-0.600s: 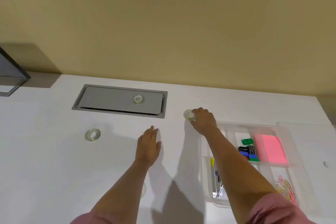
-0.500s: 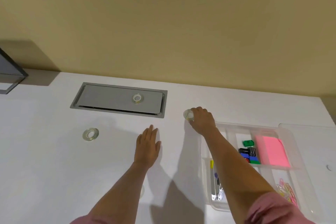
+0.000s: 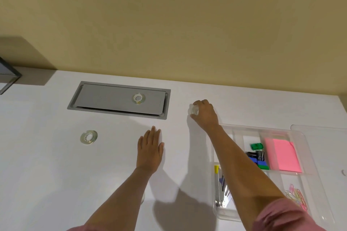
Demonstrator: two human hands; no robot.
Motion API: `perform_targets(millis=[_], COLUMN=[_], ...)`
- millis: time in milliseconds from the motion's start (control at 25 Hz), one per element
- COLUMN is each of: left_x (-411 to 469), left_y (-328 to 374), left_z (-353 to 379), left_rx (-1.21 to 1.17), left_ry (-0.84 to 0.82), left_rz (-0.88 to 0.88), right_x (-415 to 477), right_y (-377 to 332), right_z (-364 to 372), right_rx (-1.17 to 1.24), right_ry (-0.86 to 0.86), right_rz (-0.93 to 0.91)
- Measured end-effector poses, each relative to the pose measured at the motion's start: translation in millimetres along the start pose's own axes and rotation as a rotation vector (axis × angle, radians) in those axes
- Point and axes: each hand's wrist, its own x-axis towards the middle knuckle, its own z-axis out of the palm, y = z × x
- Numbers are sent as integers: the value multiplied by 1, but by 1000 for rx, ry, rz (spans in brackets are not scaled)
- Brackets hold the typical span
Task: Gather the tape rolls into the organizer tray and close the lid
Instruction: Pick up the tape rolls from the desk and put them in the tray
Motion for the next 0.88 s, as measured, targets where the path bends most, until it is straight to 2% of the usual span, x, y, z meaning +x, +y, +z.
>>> perform_targets(millis=[120, 400, 600, 880], left_x=[1, 0, -5, -8], left_y=[2, 4, 9, 10], left_z=[-1, 2, 11, 20], left_rx=[4, 11, 4, 22], left_ry=[-3, -4, 21, 26], left_rz=[27, 56, 26, 10], right_x=[-12, -69, -102, -107], right_y=[6, 39, 64, 70], right_z=[-23, -80, -66, -27], right_rx=[122, 110, -70, -311], right_ry=[62, 45, -149, -96], right_rz=[3, 29, 99, 39])
